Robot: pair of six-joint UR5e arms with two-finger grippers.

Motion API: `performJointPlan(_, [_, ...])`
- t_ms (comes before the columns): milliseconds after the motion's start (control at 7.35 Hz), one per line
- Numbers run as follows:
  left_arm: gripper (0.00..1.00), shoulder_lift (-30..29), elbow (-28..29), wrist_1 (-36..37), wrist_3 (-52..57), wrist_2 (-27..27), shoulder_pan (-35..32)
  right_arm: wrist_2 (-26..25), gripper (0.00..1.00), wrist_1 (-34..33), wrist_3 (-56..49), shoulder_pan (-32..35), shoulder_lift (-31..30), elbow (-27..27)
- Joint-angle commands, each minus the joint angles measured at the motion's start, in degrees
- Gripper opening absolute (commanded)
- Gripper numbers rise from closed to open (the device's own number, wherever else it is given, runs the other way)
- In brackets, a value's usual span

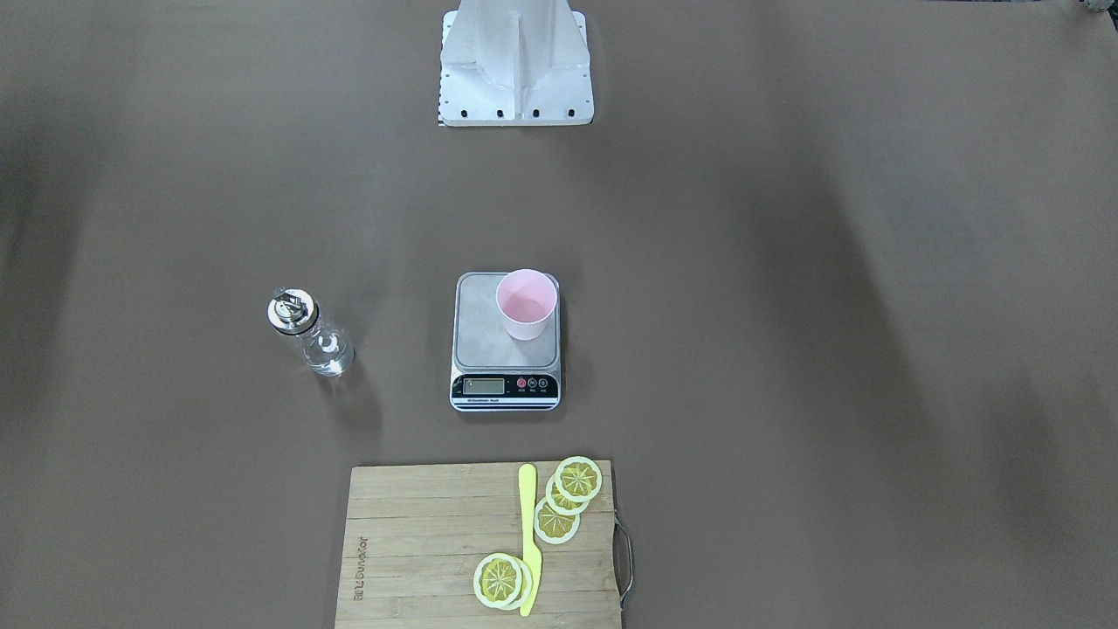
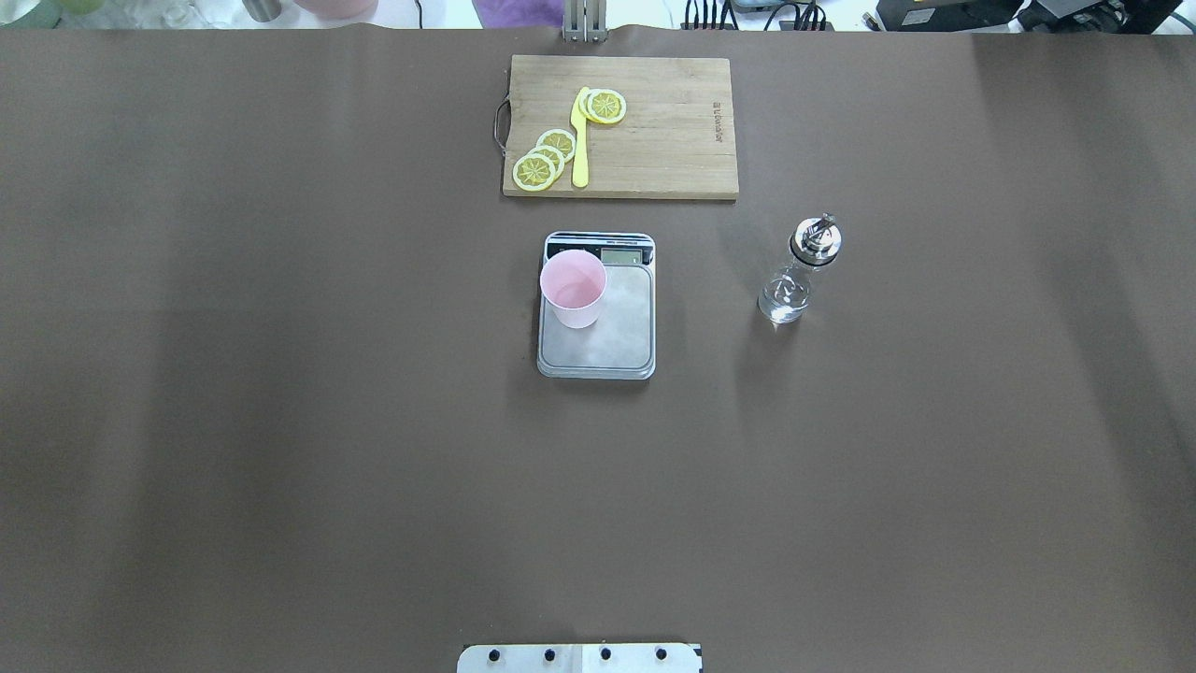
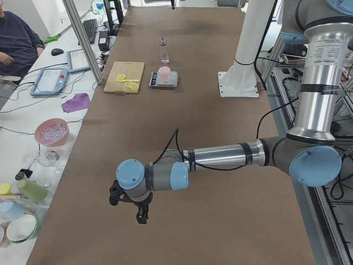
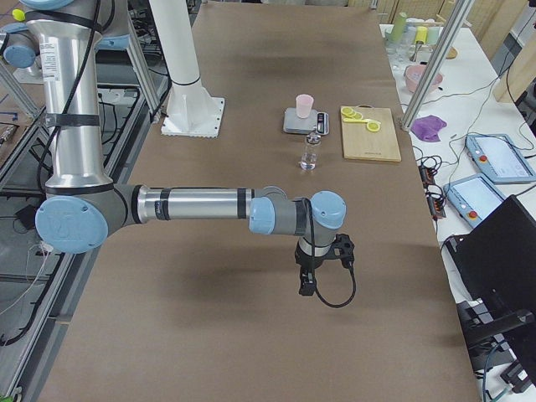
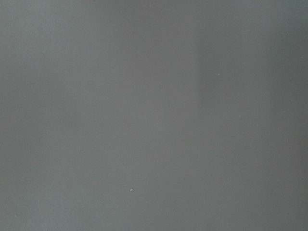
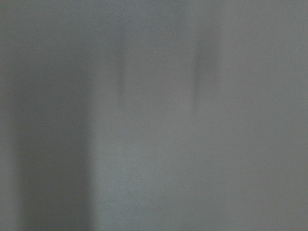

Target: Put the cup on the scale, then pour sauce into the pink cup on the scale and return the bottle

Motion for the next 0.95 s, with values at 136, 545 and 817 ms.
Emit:
performJointPlan(136, [0.98,2.34,-13.14,12.76,0.56,0.72,-0.04,0.28,1.0,0.46,-0.07,0.0,-0.05,0.74])
performJointPlan(545, [0.98,5.33,-14.39,12.33,0.74,0.71,0.05,0.37,1.0,0.29,-0.24,0.0,-1.01,3.55])
performJointPlan(817, [0.98,6.49,-14.66,10.57,1.17,0.63,0.05,0.46,1.0,0.02,-0.24,0.0,-1.11,3.64])
